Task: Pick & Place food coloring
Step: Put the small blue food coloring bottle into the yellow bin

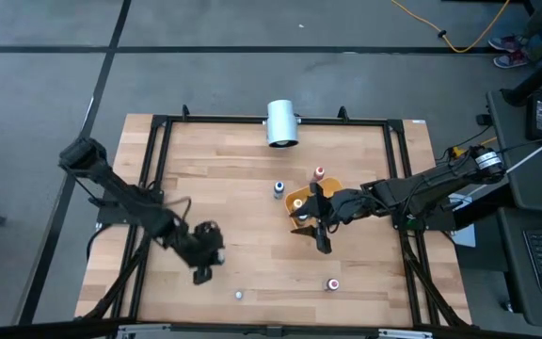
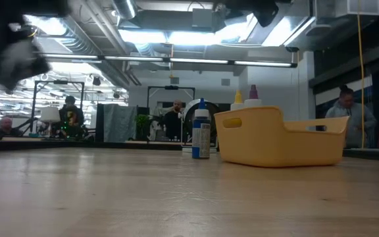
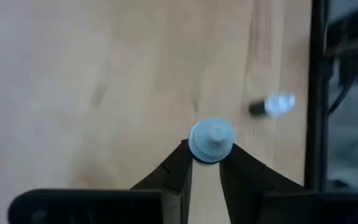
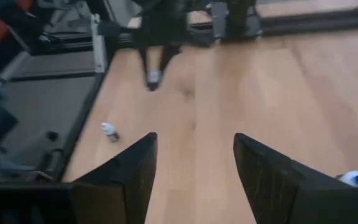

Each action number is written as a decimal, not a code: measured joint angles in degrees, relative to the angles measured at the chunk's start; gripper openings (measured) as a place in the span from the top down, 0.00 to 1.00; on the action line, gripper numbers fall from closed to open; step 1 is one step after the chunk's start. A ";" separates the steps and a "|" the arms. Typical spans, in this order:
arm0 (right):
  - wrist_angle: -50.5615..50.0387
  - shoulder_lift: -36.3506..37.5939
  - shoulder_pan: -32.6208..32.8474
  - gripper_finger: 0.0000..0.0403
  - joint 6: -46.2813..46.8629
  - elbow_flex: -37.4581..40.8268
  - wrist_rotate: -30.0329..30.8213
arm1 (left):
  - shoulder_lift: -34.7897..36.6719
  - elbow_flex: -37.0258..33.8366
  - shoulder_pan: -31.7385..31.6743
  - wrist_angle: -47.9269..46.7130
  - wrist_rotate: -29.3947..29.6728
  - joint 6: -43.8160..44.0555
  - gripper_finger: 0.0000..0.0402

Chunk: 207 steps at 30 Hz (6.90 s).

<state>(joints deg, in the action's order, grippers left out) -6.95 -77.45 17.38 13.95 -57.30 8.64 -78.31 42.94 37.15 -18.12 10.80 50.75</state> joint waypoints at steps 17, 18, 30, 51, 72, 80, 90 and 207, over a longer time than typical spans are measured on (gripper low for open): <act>-12.72 -19.85 -8.09 0.47 -7.03 -23.38 -19.55 | 3.59 5.52 -17.73 -3.97 -8.29 -19.62 0.85; -13.17 -21.38 -8.25 0.47 -7.78 -24.68 -20.02 | 3.59 6.06 -17.88 -4.76 -7.75 -20.13 0.85; -13.18 -34.91 -9.99 0.47 -5.55 -37.83 -21.94 | 3.39 7.28 -17.75 -5.35 -3.43 -21.56 0.85; -14.13 -37.62 -10.79 0.48 -4.93 -40.13 -18.18 | 3.39 7.30 -17.75 -3.09 -1.55 -24.57 0.85; -14.57 -37.57 -10.75 0.87 -3.83 -40.13 -21.94 | 3.41 7.30 -17.82 -3.02 -1.33 -26.09 0.85; -14.63 -37.51 -10.75 0.89 -3.94 -40.13 -22.43 | 3.39 7.30 -17.82 -2.63 -1.54 -26.06 0.85; -14.66 -37.45 -10.79 0.81 -4.09 -39.89 -24.81 | 3.37 7.28 -17.77 -1.03 -1.63 -26.07 0.85; -25.65 -0.83 0.79 0.85 46.67 15.67 35.32 | 13.93 7.32 -13.84 -12.14 11.42 -17.77 0.57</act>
<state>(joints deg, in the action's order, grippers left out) -32.60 -78.28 18.17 60.62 -41.63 43.96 -64.38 50.26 23.31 -30.26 22.23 32.99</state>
